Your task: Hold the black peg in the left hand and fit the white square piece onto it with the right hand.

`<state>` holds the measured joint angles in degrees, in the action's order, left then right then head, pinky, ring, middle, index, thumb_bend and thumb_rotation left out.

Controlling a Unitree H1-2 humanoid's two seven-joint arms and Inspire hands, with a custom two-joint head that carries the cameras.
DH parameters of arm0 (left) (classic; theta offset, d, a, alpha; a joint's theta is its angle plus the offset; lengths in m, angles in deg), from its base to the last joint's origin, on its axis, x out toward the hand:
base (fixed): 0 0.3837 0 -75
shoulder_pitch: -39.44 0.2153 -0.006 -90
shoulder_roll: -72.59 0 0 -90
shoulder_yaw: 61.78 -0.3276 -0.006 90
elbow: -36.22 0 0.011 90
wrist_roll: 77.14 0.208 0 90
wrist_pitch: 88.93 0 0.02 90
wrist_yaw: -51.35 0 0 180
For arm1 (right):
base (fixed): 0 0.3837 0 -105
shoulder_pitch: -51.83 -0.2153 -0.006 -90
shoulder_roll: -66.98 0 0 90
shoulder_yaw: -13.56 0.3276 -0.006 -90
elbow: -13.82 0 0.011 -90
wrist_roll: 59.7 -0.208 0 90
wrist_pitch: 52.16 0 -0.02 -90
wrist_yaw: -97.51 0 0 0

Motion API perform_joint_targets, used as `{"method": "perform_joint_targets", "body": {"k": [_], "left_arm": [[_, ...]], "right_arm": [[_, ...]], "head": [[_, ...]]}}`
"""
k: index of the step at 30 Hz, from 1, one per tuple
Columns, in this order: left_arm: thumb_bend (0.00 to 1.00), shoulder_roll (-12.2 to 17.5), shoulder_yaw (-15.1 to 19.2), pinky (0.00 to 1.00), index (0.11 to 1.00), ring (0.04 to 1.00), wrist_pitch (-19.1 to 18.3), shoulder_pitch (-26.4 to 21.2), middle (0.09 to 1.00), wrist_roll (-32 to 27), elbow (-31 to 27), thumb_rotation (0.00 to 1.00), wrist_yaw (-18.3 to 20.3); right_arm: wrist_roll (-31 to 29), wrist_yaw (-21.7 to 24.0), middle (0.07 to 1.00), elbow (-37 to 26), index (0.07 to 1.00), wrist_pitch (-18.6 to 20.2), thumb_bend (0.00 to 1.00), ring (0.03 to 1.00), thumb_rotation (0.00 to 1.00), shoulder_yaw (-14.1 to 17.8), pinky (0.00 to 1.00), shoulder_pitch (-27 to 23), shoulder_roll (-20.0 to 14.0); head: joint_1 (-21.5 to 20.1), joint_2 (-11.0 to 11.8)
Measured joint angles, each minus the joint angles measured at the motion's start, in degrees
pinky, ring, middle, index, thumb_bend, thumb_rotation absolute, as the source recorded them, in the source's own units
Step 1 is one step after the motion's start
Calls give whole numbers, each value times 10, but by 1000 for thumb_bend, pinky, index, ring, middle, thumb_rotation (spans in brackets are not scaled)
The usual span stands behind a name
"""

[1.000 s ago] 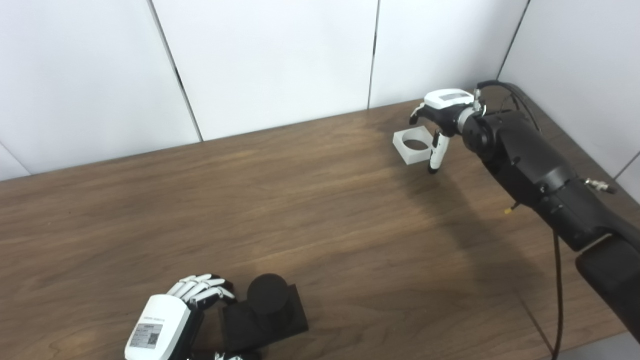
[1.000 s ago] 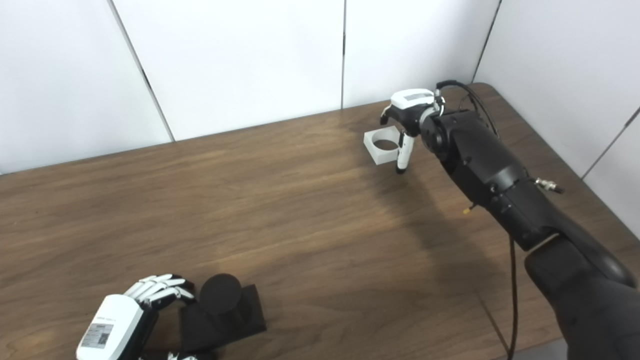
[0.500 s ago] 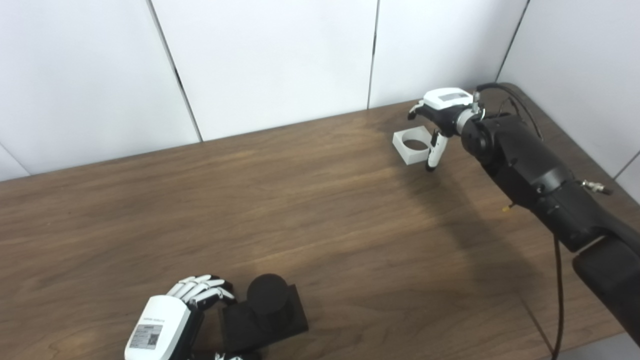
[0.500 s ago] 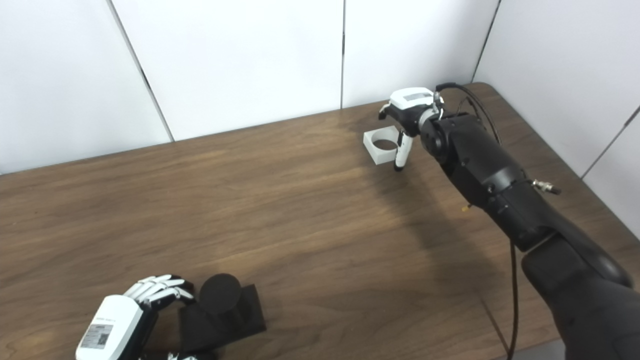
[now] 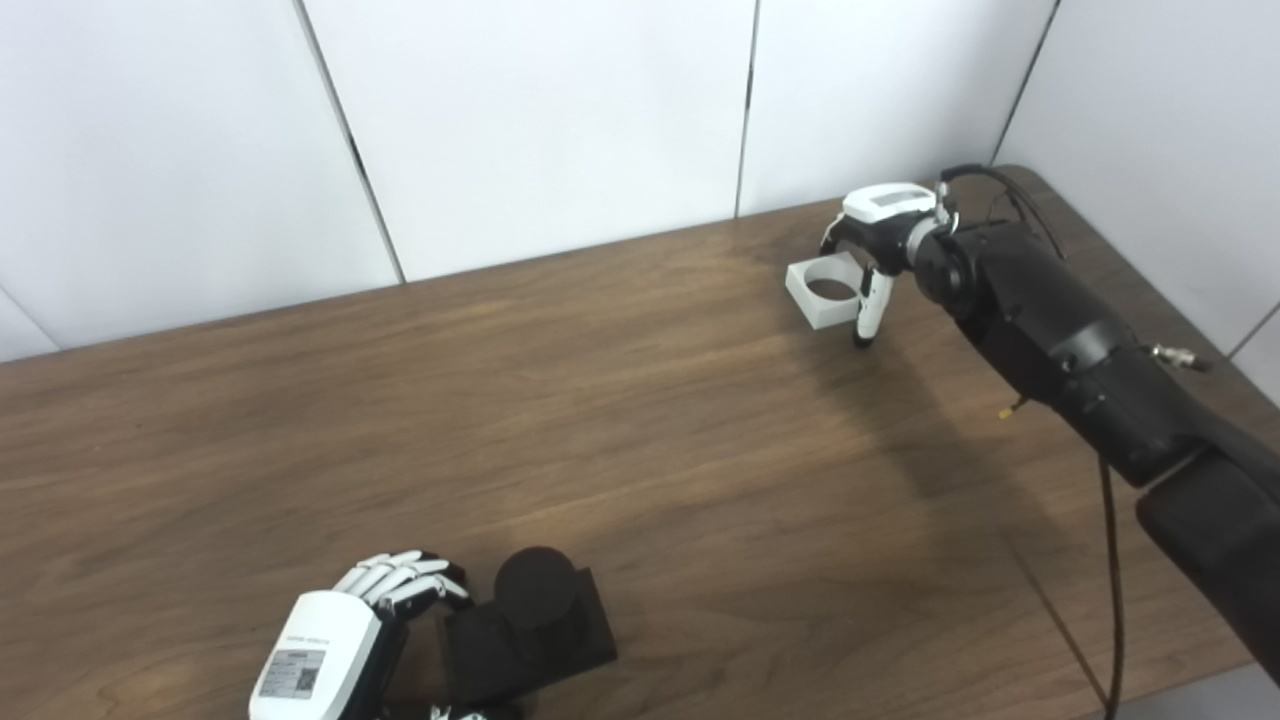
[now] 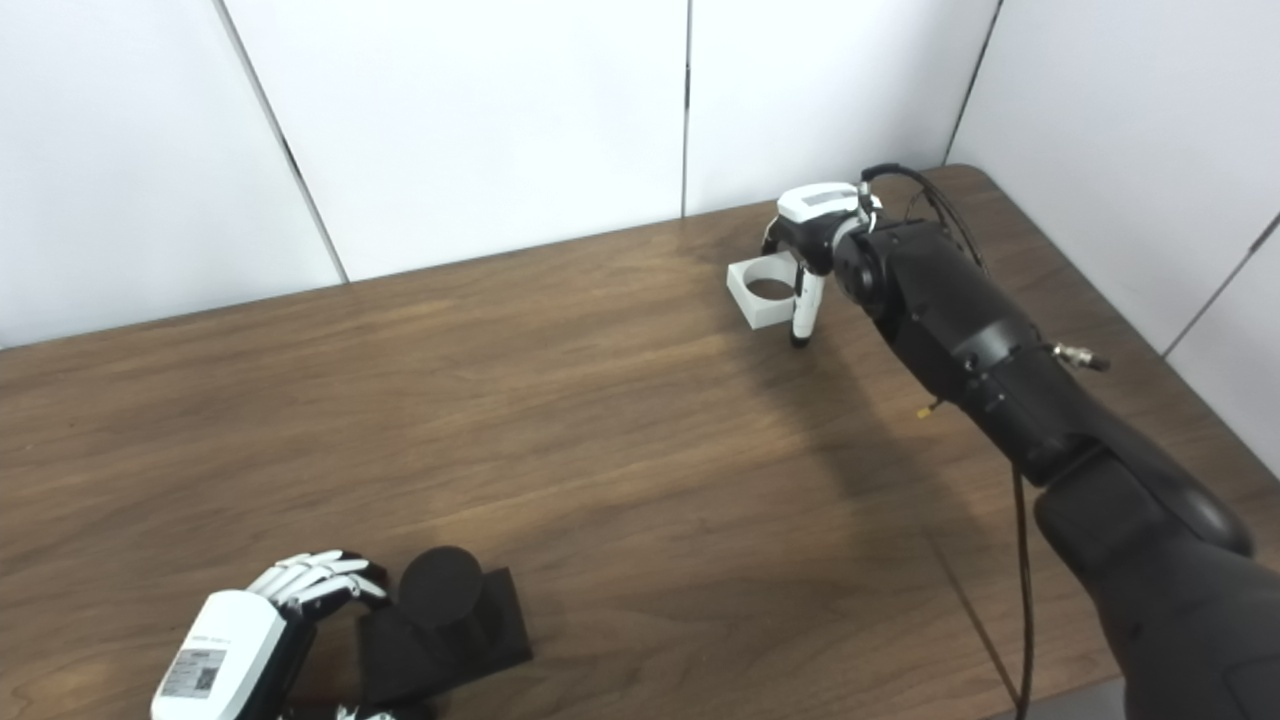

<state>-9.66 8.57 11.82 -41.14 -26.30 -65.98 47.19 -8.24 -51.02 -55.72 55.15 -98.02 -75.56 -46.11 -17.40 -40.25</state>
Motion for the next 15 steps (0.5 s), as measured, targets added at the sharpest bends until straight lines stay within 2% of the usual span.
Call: {"method": "perform_joint_targets", "body": {"k": [11, 15], "left_arm": [[518, -2, 0, 778, 488, 773, -9, 2, 720, 0, -6, 46, 4], [518, -3, 0, 778, 488, 772, -10, 2, 719, 1, -7, 46, 4]], "right_arm": [[-1, -2, 915, 4, 745, -14, 891, 970, 141, -14, 926, -6, 0], [-5, -15, 876, 17, 678, -32, 875, 943, 113, -14, 889, -9, 0]], "head": [[4, -1], [4, -2]]}}
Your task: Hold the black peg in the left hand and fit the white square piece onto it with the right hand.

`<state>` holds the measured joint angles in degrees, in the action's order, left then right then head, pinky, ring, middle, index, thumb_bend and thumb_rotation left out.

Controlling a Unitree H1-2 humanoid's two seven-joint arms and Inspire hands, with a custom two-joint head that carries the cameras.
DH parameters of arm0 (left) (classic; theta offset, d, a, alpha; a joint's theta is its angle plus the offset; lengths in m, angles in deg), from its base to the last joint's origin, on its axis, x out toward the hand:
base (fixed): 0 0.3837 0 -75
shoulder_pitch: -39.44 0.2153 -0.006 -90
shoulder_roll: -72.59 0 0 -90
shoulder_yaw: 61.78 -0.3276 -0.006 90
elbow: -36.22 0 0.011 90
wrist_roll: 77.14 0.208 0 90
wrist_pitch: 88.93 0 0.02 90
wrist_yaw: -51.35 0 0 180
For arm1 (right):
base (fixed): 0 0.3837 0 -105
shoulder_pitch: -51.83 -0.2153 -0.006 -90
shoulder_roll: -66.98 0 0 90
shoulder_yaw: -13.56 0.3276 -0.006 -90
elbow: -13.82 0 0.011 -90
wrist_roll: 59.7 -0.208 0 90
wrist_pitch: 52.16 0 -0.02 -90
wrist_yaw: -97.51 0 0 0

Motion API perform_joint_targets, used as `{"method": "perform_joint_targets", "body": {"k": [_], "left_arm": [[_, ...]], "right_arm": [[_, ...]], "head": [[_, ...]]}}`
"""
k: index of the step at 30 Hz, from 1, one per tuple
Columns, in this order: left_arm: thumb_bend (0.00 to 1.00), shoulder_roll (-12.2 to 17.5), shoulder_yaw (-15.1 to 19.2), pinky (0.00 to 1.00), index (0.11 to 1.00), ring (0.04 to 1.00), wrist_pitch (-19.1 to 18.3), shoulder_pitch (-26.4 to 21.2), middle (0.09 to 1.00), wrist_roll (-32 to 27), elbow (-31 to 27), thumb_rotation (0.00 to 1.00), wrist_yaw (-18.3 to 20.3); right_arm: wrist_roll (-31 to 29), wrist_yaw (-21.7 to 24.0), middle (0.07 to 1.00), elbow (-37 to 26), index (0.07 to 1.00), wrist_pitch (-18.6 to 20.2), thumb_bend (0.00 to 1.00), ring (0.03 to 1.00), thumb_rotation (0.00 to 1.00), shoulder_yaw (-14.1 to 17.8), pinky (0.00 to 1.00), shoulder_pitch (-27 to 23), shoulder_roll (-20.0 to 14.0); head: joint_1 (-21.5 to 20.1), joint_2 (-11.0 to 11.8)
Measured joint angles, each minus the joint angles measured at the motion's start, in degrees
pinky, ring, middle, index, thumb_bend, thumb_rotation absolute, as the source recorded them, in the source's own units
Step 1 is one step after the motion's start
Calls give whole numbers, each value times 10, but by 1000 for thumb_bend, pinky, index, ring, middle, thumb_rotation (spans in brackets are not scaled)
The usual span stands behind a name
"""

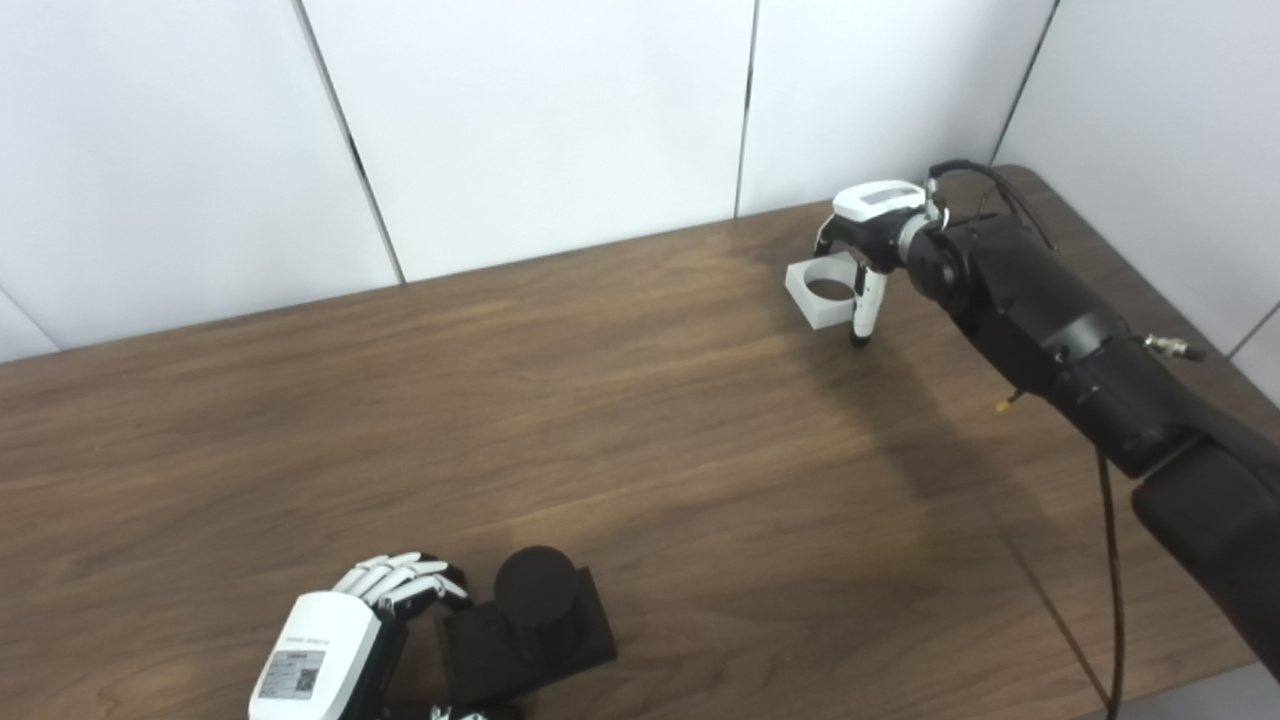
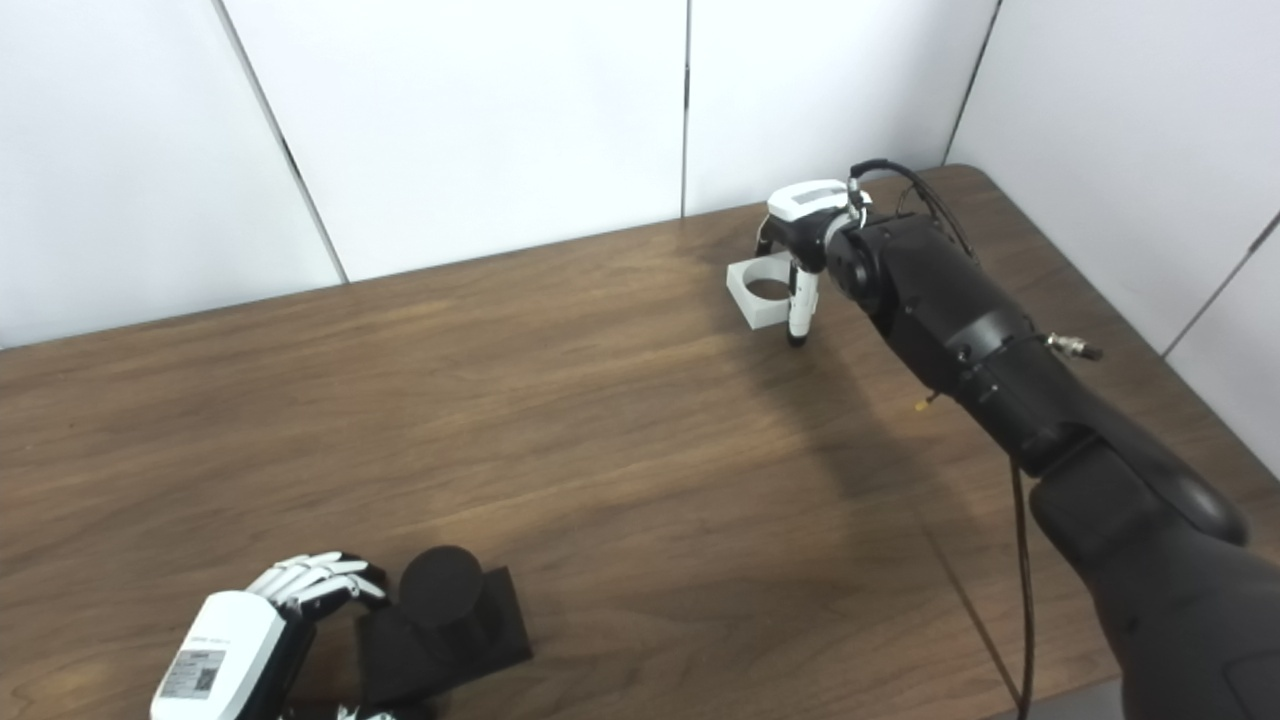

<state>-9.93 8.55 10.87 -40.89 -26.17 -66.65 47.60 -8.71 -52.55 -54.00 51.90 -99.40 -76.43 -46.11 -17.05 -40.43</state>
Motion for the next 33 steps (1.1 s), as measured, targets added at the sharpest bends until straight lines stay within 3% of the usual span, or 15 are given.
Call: {"method": "perform_joint_targets", "body": {"k": [4, 7, 9, 15, 19, 28, 33], "left_arm": [[518, 0, 0, 778, 488, 772, -3, 2, 720, 2, -5, 46, 4], [518, -1, 0, 779, 488, 773, -6, 4, 721, 3, -8, 46, 5], [518, -2, 0, 780, 488, 774, -7, 5, 721, 3, -10, 45, 7], [518, -7, 2, 772, 488, 774, -14, 10, 721, 2, -18, 46, 19], [518, -9, 3, 768, 488, 773, -16, 11, 721, 2, -20, 46, 21], [518, -12, 2, 768, 488, 774, -25, 12, 721, 6, -27, 46, 27], [518, -19, 1, 768, 488, 769, -28, 14, 717, 13, -35, 46, 33]], "right_arm": [[-3, -13, 849, 5, 620, -16, 862, 926, 118, 0, 876, 0, 0], [-3, -38, 813, 14, 515, -33, 595, 890, 137, 1, 838, 1, 0], [-1, -72, 783, 18, 493, -42, 540, 857, 140, 3, 808, 6, 0], [5, -157, 729, 13, 483, -56, 523, 813, 128, 10, 777, 32, 1], [5, -182, 718, 9, 482, -56, 523, 809, 127, 14, 782, 40, 2], [-1, -181, 730, 6, 483, -59, 523, 826, 128, 15, 782, 42, 1], [-4, -131, 741, -74, 485, -63, 524, 830, 131, 13, 795, 59, -7]], "head": [[1, -2], [1, -2], [1, -3], [1, -4], [2, -4], [23, -6], [36, -9]]}}
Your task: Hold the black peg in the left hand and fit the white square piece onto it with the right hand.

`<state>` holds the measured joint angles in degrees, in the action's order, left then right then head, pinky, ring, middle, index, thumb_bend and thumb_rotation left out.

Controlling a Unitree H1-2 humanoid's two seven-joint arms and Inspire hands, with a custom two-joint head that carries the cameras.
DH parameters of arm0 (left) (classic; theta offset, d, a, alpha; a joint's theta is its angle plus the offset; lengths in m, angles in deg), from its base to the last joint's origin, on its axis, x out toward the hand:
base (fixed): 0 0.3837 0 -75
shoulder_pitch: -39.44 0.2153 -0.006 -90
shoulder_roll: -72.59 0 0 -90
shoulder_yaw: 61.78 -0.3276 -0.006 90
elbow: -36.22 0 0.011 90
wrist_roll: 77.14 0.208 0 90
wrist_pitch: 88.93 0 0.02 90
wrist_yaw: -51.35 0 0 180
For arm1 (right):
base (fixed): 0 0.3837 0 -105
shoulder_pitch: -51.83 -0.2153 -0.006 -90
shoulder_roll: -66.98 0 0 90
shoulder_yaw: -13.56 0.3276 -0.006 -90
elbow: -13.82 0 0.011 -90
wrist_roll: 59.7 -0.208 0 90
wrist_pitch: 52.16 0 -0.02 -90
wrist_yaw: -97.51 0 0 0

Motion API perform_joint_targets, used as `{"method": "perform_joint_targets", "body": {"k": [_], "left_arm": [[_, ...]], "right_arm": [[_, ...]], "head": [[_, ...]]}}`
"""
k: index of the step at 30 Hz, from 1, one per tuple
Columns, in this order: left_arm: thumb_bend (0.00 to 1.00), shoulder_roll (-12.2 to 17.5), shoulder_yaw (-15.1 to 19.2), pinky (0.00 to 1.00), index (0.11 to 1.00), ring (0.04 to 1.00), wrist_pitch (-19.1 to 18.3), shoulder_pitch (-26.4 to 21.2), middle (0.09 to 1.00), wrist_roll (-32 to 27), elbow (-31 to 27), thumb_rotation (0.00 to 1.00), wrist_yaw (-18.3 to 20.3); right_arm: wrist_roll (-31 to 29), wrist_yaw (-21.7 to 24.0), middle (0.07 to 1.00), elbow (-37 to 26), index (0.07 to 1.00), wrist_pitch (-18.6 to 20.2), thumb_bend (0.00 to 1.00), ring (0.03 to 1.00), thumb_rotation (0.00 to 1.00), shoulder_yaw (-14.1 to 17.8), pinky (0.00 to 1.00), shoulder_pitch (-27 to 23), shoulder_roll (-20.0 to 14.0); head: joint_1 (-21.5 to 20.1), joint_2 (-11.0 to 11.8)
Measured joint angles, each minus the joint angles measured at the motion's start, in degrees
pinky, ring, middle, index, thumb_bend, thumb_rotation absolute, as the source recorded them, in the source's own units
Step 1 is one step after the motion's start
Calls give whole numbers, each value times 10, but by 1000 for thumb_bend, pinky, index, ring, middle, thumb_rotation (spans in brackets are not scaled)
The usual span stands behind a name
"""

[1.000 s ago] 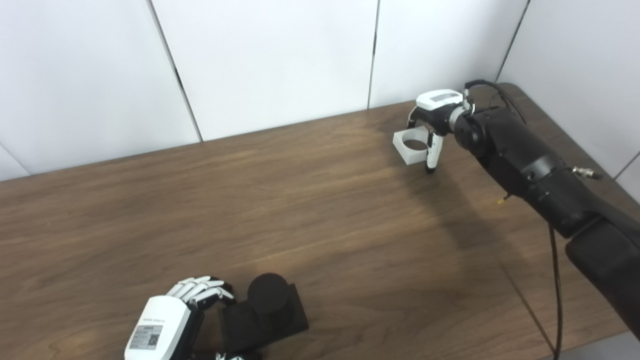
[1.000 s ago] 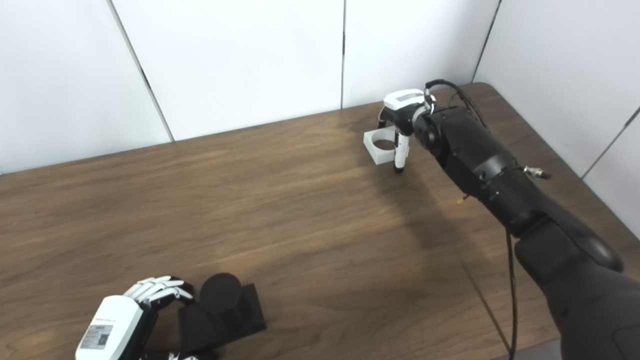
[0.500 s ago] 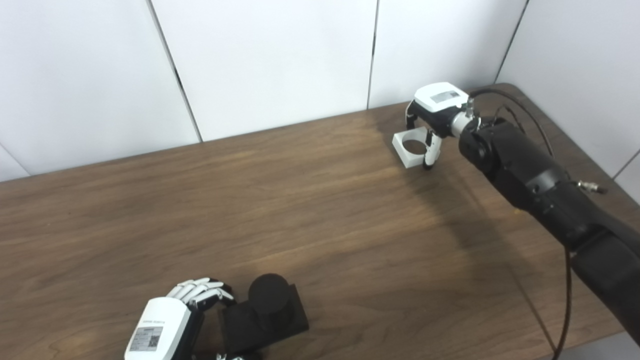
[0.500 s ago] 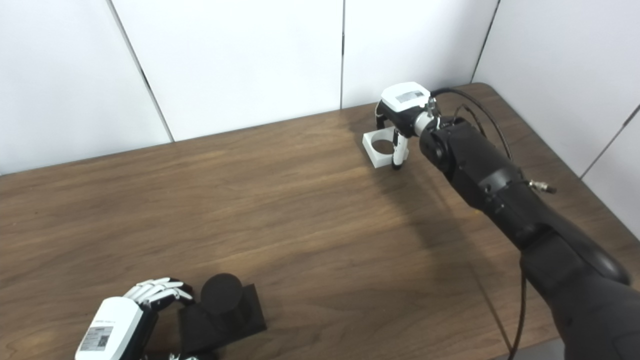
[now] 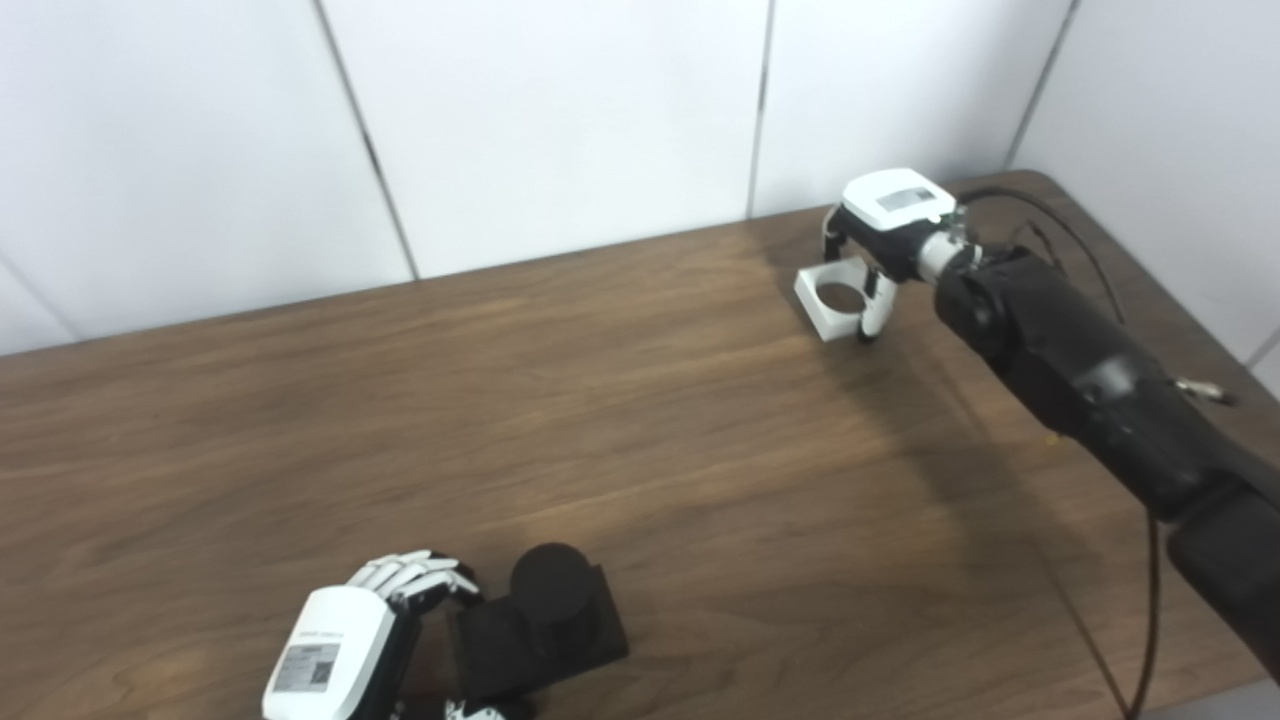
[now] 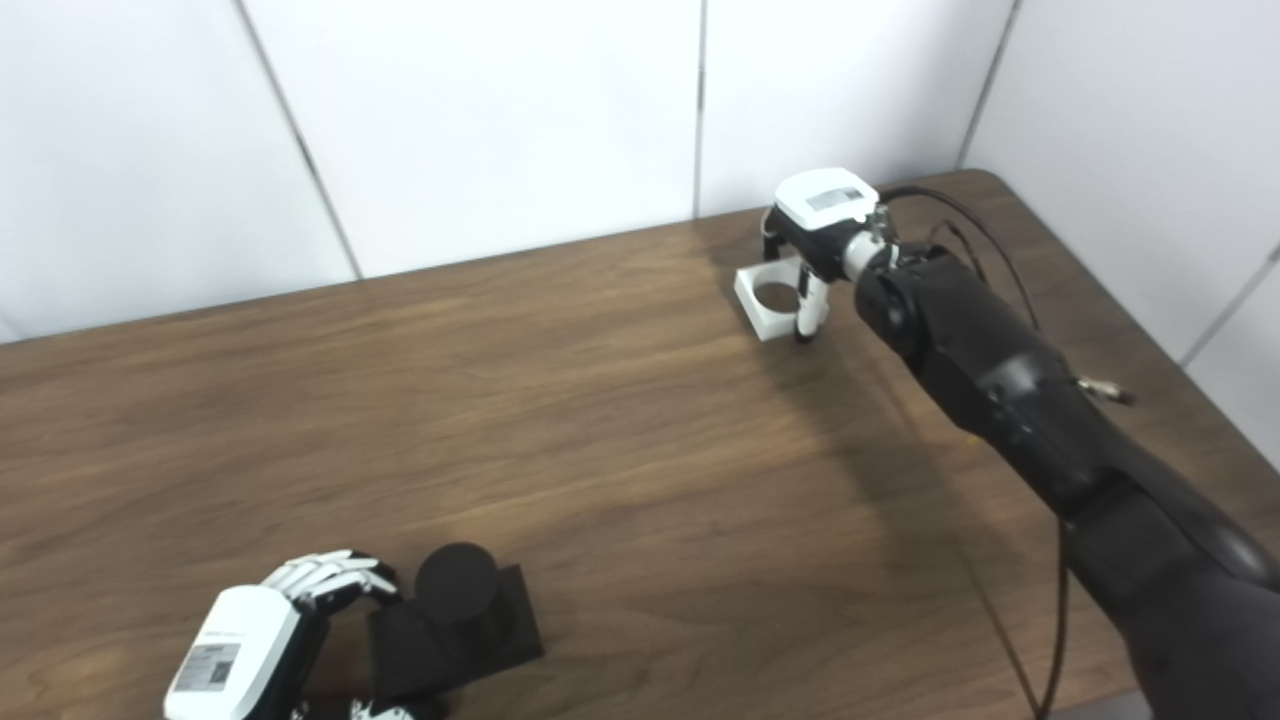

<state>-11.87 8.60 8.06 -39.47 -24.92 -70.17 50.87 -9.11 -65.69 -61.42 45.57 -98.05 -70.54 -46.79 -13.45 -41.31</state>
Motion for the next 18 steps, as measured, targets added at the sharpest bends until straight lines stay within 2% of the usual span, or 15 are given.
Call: {"method": "perform_joint_targets", "body": {"k": [6, 11, 18], "left_arm": [[518, -14, -2, 764, 487, 762, -4, -1, 710, 14, 0, 46, 1], [519, -23, -4, 775, 488, 766, -11, -1, 715, 24, -2, 47, 4], [519, -30, -11, 768, 487, 765, -24, -4, 713, 34, -8, 47, 11]], "right_arm": [[0, 66, 739, -128, 484, -14, 525, 833, 131, 0, 829, 14, -3], [-19, 153, 745, -236, 484, -15, 524, 849, 132, 5, 840, 14, -3], [-51, 254, 741, -341, 484, -10, 525, 841, 133, 10, 815, 13, 8]], "head": [[23, -10], [41, -20], [66, -36]]}}
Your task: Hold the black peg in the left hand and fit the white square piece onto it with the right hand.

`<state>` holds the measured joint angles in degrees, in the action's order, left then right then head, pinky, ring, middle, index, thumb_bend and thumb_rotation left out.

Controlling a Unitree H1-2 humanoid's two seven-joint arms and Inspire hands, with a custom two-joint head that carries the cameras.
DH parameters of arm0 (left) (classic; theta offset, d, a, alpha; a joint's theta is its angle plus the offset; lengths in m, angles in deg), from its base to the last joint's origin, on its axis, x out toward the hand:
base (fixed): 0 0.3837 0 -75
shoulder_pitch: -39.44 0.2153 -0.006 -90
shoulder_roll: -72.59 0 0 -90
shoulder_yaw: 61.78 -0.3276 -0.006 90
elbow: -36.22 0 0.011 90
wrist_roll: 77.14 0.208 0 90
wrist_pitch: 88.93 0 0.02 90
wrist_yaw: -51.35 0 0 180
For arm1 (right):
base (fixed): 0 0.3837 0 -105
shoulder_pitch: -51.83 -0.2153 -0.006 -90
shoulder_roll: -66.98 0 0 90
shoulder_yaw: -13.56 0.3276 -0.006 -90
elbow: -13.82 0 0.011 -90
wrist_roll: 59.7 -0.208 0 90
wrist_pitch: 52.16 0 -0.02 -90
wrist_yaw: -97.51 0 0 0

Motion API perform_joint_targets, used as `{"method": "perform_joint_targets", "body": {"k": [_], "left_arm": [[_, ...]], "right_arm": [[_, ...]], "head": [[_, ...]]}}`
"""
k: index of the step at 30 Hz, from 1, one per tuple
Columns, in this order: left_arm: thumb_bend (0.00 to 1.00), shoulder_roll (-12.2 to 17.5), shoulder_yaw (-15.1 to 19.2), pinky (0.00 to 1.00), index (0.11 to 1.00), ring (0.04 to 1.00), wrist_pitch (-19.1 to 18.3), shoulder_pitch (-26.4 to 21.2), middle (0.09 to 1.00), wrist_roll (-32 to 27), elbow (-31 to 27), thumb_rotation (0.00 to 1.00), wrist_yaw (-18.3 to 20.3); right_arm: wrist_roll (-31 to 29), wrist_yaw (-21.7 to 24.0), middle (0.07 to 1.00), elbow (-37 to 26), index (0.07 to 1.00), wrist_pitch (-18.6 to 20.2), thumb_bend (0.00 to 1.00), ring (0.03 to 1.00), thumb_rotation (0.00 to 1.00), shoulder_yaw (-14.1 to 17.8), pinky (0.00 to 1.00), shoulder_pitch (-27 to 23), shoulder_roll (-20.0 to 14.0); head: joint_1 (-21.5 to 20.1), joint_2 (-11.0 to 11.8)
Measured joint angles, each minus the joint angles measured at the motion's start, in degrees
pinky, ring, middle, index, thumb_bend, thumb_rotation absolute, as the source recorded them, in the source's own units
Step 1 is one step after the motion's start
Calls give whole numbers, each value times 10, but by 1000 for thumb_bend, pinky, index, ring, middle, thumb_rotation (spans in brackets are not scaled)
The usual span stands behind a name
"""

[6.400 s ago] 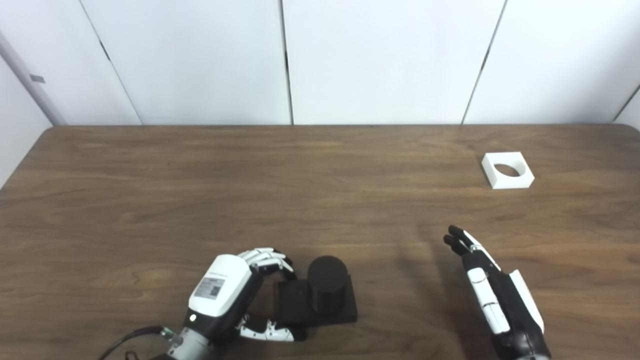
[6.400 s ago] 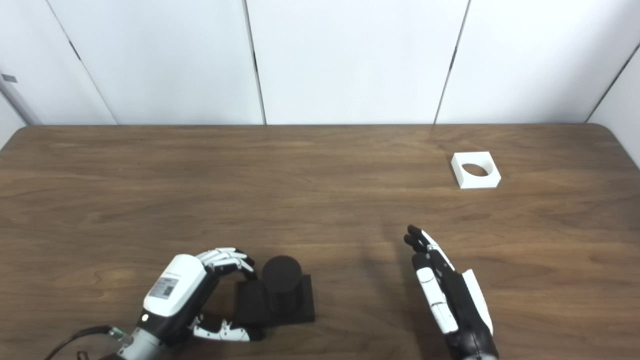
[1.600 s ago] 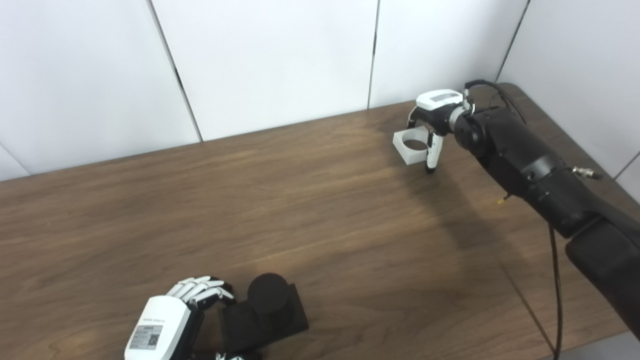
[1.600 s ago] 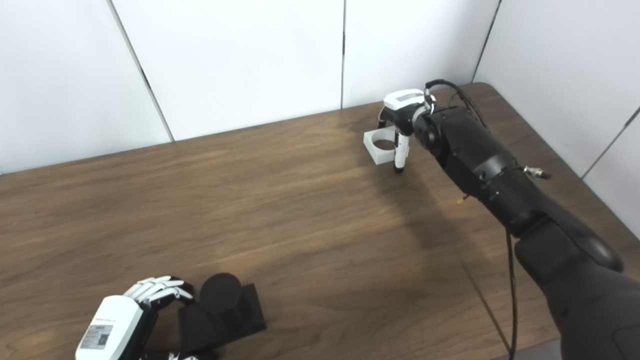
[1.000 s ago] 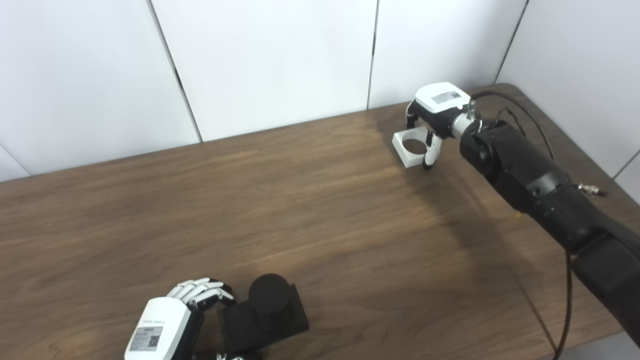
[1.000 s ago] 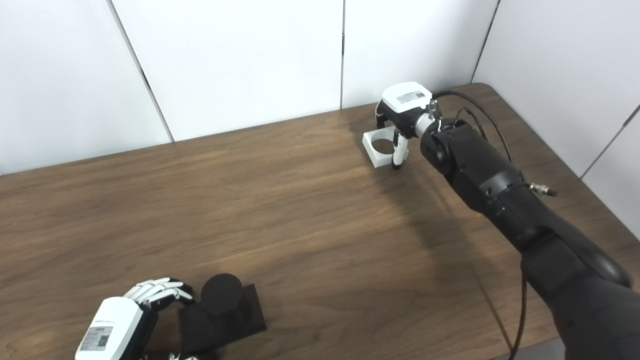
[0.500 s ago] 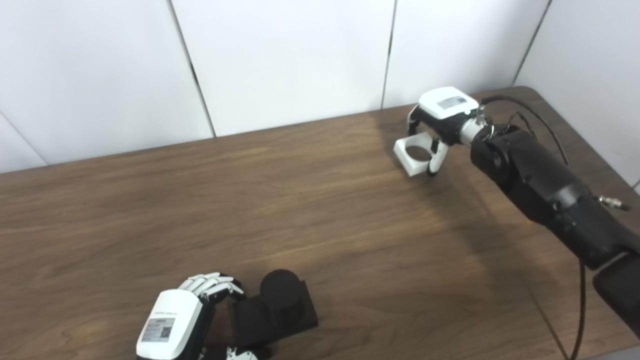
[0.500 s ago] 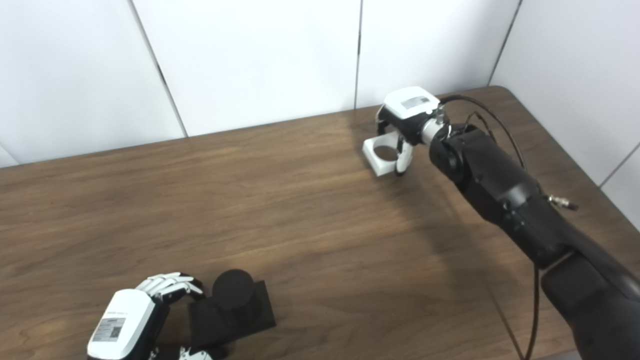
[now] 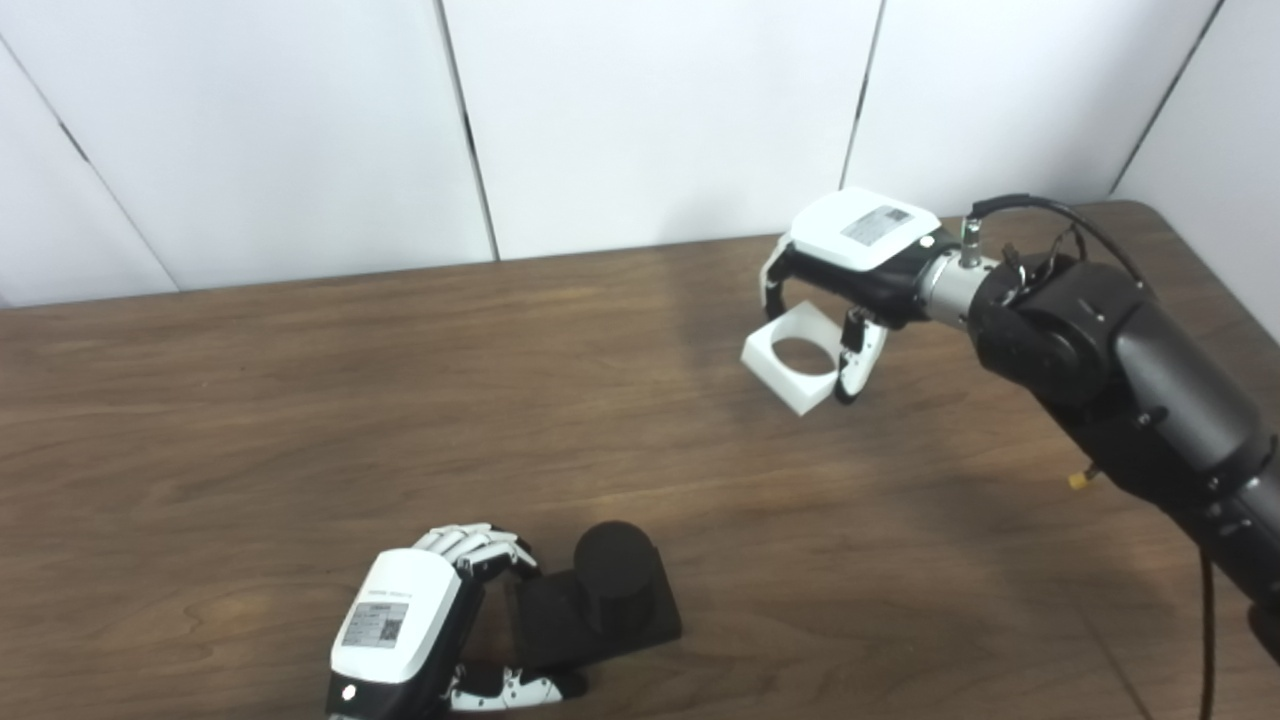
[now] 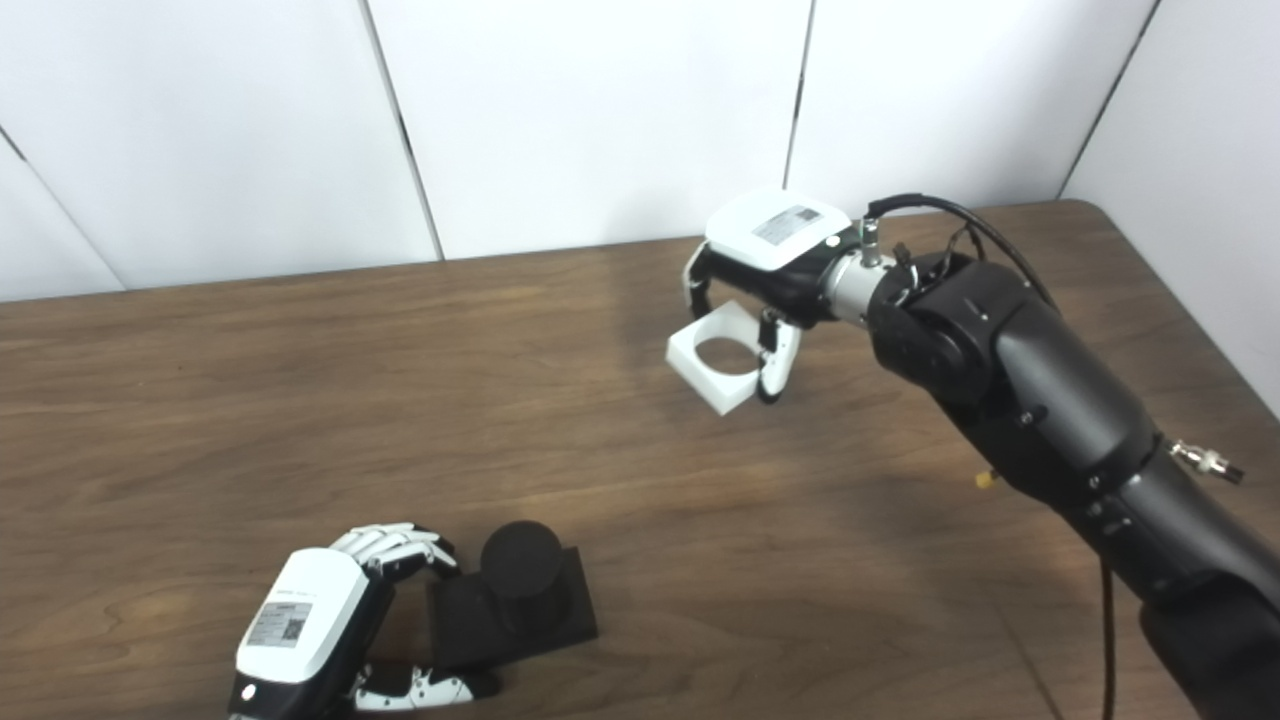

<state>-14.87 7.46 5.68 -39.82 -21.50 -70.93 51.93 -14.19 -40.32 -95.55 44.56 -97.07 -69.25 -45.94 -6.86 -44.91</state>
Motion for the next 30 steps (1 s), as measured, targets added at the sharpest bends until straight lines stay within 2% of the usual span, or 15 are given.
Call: {"method": "perform_joint_targets", "body": {"k": [6, 11, 20, 30], "left_arm": [[518, -10, -8, 778, 488, 767, -18, -3, 714, 11, -8, 47, 13], [518, -13, -12, 777, 488, 768, -26, -11, 713, 19, -13, 48, 30], [519, -17, -17, 774, 488, 763, -36, -15, 712, 24, -16, 48, 38], [519, -17, -19, 777, 488, 767, -38, -16, 714, 26, -16, 48, 38]], "right_arm": [[-24, 80, 731, -95, 483, 24, 525, 826, 133, -2, 794, -13, 42], [-33, 125, 722, -146, 481, 29, 525, 814, 133, -7, 761, -26, 69], [-40, 158, 710, -193, 481, 30, 526, 815, 135, -16, 755, -25, 118], [-43, 190, 712, -211, 482, 35, 524, 827, 130, -21, 811, 2, 131]], "head": [[16, -13], [19, -18], [20, -21], [21, -24]]}}
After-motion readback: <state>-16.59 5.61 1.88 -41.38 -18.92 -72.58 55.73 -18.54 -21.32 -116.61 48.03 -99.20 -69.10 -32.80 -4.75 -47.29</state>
